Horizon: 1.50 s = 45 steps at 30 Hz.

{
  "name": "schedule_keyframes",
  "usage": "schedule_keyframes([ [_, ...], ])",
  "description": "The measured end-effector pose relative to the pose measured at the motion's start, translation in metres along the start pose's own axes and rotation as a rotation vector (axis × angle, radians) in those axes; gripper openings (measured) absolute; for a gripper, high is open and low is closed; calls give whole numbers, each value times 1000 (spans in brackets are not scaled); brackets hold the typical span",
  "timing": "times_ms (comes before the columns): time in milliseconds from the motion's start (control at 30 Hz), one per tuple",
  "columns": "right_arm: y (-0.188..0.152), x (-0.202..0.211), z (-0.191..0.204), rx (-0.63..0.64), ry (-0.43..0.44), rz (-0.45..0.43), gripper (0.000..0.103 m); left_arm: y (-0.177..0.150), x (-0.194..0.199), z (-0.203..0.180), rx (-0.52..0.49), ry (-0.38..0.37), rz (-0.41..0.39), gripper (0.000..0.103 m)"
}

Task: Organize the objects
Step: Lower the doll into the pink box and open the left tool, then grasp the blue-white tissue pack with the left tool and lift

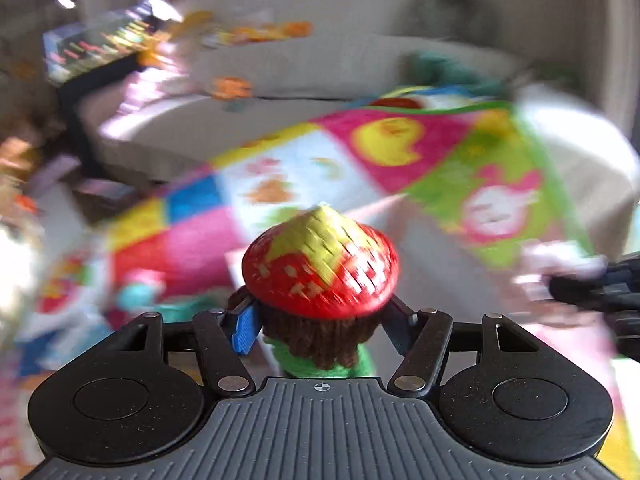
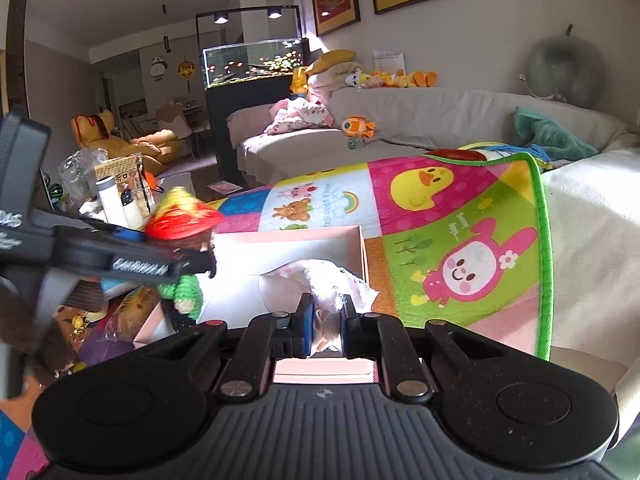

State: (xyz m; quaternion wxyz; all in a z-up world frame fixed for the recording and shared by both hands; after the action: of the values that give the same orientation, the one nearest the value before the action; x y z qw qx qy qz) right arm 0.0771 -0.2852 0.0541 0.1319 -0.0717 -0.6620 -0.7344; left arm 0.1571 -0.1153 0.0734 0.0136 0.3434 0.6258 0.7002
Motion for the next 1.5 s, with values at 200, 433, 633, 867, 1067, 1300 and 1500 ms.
schedule_keyframes([
  [200, -1, 2, -3, -13, 2, -1, 13, -5, -7, -19, -146, 1, 83, 69],
  [433, 3, 11, -12, 1, -24, -32, 13, -16, 0, -43, -448, 130, 45, 56],
  [633, -2, 9, -11, -21, -11, -22, 13, 0, 20, -23, -32, -72, -77, 45],
  [867, 1, 8, -1, -41, 48, -32, 13, -39, 85, 6, 158, -111, -263, 45],
  [1067, 7, -51, 38, -133, 240, 158, 20, -96, 118, 41, 219, 16, -204, 45],
  [1300, -14, -72, 63, -93, 198, 265, 76, -130, 158, 137, 437, 276, -222, 43],
  [1500, -16, -26, 84, 57, 189, 102, 92, -113, 137, 200, 732, 301, -243, 43],
])
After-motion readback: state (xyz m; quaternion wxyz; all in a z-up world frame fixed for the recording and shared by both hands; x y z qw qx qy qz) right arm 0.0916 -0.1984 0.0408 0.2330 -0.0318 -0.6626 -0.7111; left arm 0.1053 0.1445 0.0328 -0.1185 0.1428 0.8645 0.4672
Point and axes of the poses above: each gripper's, at about its wrist camera, not at the fingertips, and x roughly against the way its jaws point, z to its left, y to its top, the point moved 6 cm from there along -x, roughly the way its jaws point, and after that the axes turned 12 degrees about -z, right-handed, at the moved point
